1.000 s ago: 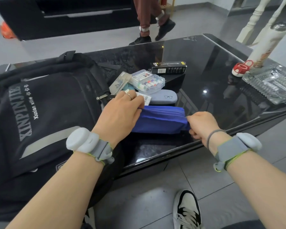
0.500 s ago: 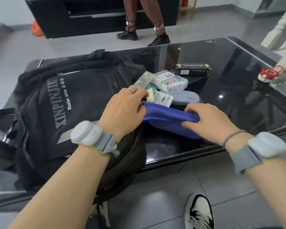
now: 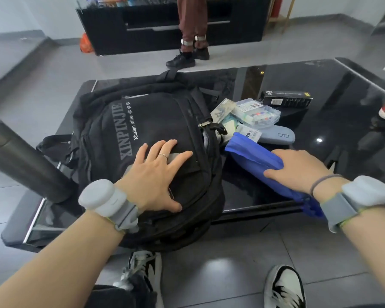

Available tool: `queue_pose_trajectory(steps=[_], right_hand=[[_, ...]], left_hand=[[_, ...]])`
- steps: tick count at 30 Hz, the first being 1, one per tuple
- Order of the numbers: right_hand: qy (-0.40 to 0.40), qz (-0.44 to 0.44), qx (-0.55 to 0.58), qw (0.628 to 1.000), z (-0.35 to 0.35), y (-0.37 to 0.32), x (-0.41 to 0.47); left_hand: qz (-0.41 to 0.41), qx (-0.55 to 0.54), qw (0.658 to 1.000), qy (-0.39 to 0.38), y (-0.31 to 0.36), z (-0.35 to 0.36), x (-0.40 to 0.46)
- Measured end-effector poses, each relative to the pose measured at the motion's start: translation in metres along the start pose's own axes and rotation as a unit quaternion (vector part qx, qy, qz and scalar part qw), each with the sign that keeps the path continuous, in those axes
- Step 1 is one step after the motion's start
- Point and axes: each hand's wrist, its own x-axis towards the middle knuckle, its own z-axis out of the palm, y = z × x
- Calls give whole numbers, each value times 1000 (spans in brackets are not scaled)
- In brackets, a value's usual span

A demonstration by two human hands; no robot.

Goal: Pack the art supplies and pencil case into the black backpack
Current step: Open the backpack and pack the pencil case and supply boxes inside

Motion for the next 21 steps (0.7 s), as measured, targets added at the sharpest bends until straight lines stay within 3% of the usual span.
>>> queue_pose_trajectory(steps=[4, 9, 12, 15, 18, 21], right_hand=[[-3, 21, 55, 998, -6, -20, -7], [20, 56, 236, 970, -23, -36, -18], [12, 92, 431, 897, -31, -45, -32], [-58, 92, 568, 816, -41, -52, -52], [-161, 62, 634, 754, -53, -61, -71], [-209, 38, 656, 725, -62, -68, -82]], left_hand=[[7, 66, 998, -13, 1, 1, -19], [8, 83, 996, 24, 13, -1, -28], [13, 48, 990, 131, 2, -12, -26], [-43, 19, 969, 242, -22, -32, -33], [-81, -15, 942, 326, -46, -51, -39], [-125, -61, 903, 408, -56, -72, -42]])
